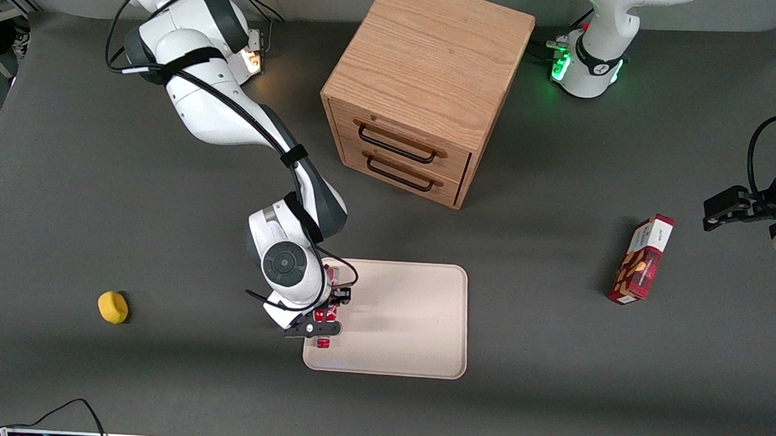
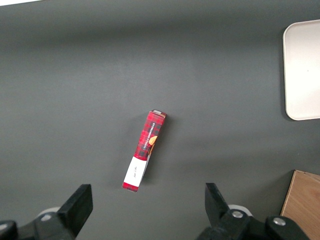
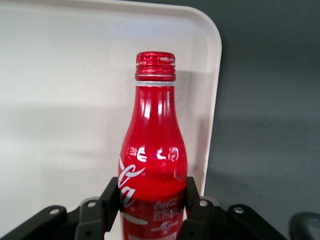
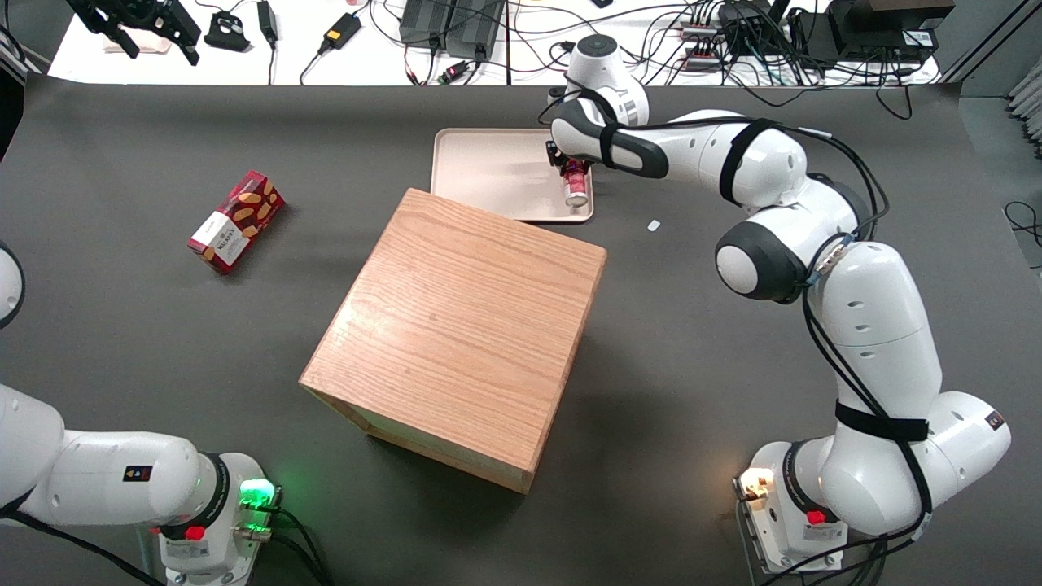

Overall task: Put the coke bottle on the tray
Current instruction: 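Carry the upright bottle over the cream tray with the right gripper, then lower the bottle onto the tray and open the right gripper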

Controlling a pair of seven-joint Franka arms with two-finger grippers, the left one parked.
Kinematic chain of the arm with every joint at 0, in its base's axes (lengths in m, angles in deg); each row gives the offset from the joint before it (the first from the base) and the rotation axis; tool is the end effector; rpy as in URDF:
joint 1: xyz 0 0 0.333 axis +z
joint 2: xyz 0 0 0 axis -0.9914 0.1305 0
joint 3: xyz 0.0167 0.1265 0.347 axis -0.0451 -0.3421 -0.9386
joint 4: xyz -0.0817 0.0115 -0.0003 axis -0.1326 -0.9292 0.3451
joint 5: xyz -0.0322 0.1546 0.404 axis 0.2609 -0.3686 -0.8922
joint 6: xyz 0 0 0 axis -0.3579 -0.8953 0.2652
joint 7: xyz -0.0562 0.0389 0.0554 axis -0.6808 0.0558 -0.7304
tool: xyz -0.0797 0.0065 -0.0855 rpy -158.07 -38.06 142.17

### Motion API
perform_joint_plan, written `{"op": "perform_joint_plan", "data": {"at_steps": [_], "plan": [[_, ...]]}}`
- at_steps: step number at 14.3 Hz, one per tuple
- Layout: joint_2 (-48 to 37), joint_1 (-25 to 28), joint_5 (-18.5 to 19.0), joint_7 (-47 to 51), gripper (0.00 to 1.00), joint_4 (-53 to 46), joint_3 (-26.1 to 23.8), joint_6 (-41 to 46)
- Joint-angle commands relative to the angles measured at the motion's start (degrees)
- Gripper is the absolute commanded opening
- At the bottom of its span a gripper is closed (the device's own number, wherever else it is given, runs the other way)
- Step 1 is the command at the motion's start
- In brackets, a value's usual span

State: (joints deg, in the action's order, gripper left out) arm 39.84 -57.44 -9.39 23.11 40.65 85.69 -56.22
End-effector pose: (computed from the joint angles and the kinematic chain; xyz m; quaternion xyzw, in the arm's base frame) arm 0.7696 0.3941 0.2002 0.9995 0.0288 0.0091 0.0022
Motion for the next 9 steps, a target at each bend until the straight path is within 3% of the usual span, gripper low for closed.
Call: {"op": "perform_joint_plan", "data": {"at_steps": [1, 5, 6, 7, 8, 9], "plan": [[1.41, 0.08, 0.45, -1.24, 0.00, -2.44, 0.22, -0.80], [1.58, 0.16, 0.54, -0.80, 0.00, -2.35, 0.22, -1.42], [1.58, 0.08, 0.54, -0.80, 0.04, -2.26, 0.22, -1.51], [1.58, -0.01, 0.45, -0.80, 0.40, -2.26, 0.22, -1.51], [1.58, 0.25, 0.54, -0.45, 0.99, -2.09, 0.22, -1.51], [1.50, 0.17, 0.54, -0.45, 1.00, -2.09, 0.22, -1.42]]}}
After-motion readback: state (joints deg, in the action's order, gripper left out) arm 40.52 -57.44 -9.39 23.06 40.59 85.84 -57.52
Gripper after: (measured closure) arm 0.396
